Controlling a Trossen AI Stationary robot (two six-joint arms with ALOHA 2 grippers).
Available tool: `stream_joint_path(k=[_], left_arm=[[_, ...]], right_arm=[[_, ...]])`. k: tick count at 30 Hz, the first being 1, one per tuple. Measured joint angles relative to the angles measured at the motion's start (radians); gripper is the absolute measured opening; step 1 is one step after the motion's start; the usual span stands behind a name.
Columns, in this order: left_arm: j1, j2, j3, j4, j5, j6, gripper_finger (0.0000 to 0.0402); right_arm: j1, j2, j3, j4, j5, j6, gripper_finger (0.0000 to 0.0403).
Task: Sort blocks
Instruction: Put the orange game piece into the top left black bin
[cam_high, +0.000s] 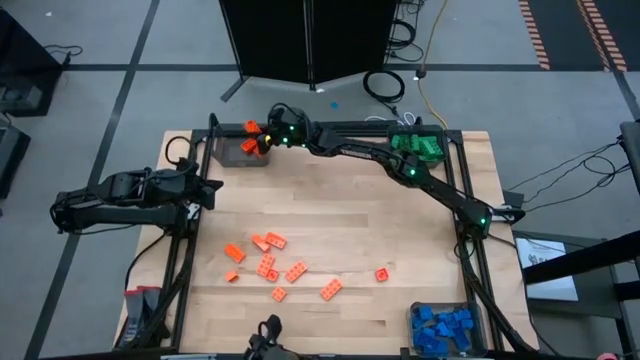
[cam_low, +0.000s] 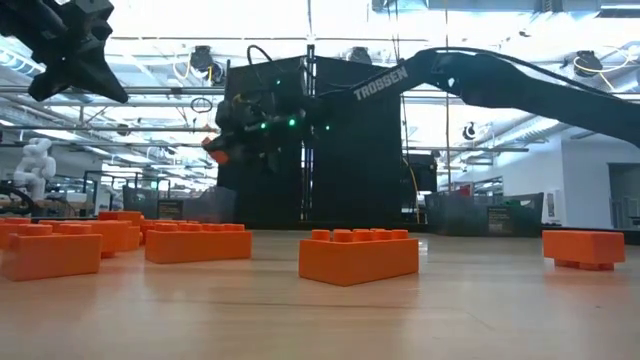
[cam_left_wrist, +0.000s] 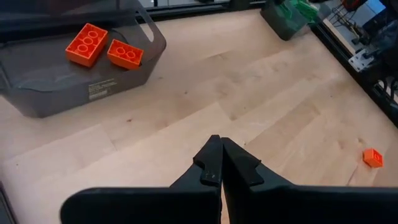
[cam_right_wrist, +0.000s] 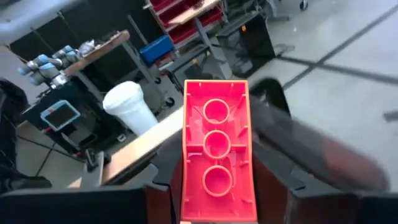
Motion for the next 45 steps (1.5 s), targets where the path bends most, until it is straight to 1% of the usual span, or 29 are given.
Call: stream_joint_path(k=[7,20,26,27,29,32,34,36,40,42,45], left_arm=[[0.000,0.000,0.000,0.000,0.000,-0.002,0.0000],[0.000,0.000,0.000,-0.003,-0.002,0.002,0.0000],[0.000,0.000,0.000,-0.003,-0.002,0.002,0.0000],[0.000,0.000,0.000,-0.003,-0.002,0.003,0.0000],[0.000,0.000,0.000,-0.003,-0.002,0.005,0.0000],[0.000,0.000,0.000,-0.003,-0.002,0.005,0.0000],[0.000,0.000,0.000,-0.003,-0.001,0.005,0.0000],[0.000,0.000,0.000,-0.003,-0.001,0.005,0.0000],[0.000,0.000,0.000,-0.003,-0.001,0.005,0.0000],[0.000,0.000,0.000,-0.003,0.000,0.005,0.0000],[0.000,0.000,0.000,-0.003,0.005,0.005,0.0000]], right_arm=[[0.007,0.031,-0.002,-0.018,-0.019,0.062,0.0118],[0.007,0.038,-0.002,-0.071,-0.015,0.045,0.0118],[0.007,0.038,-0.002,-0.077,0.015,0.054,0.0118],[0.007,0.038,-0.002,-0.081,0.015,0.059,0.0121],[0.007,0.038,-0.002,-0.083,0.016,0.063,0.0146],[0.007,0.038,-0.002,-0.090,0.044,0.065,0.0182],[0.007,0.038,-0.002,-0.091,0.045,0.068,0.0188],[0.007,0.038,-0.002,-0.091,0.041,0.068,0.0185],[0.007,0.038,-0.002,-0.084,0.032,0.060,0.0163],[0.007,0.037,-0.002,-0.040,-0.002,0.057,0.0155],[0.006,0.023,-0.002,0.057,-0.118,0.039,0.0149]])
